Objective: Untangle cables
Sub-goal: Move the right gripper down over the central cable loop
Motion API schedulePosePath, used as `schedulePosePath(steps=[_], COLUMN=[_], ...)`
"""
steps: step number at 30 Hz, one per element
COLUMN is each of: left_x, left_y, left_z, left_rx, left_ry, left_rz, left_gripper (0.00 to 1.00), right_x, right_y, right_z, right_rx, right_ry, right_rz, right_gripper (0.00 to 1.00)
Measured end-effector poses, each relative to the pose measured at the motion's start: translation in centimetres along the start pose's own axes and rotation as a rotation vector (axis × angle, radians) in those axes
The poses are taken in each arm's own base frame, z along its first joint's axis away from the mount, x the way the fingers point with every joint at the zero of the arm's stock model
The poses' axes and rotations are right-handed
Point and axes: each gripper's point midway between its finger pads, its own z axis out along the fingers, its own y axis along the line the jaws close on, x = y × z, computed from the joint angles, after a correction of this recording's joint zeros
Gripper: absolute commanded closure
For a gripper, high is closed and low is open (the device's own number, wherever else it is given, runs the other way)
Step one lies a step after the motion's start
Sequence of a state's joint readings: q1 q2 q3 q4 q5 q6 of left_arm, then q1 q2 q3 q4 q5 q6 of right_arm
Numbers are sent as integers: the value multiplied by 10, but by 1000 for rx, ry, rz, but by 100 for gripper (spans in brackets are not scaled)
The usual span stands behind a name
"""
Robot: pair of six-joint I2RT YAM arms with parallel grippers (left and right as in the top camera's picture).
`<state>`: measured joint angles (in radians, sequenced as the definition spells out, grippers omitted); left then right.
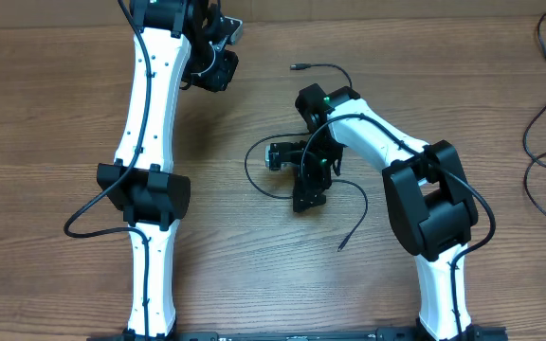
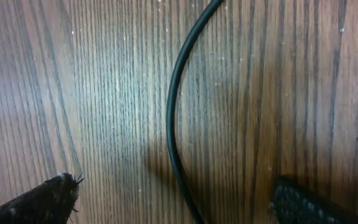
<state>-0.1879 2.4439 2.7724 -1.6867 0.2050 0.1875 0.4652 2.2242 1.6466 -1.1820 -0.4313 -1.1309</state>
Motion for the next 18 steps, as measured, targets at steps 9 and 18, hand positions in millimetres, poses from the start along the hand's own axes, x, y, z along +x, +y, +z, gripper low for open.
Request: schedulePosePath(steps=[9, 18], left_x=[0, 0], left_y=[0, 0], left_z=[0, 0], left_rx=[0, 1], left_ry=[0, 1], left_rz=[3, 3], left_gripper=[96, 96], right_x=[3, 87], right_y=[-2, -31], right_z=[0, -31], right_rx=[18, 257], right_ry=[25, 559], right_rz=[-2, 18], right_gripper=[0, 0])
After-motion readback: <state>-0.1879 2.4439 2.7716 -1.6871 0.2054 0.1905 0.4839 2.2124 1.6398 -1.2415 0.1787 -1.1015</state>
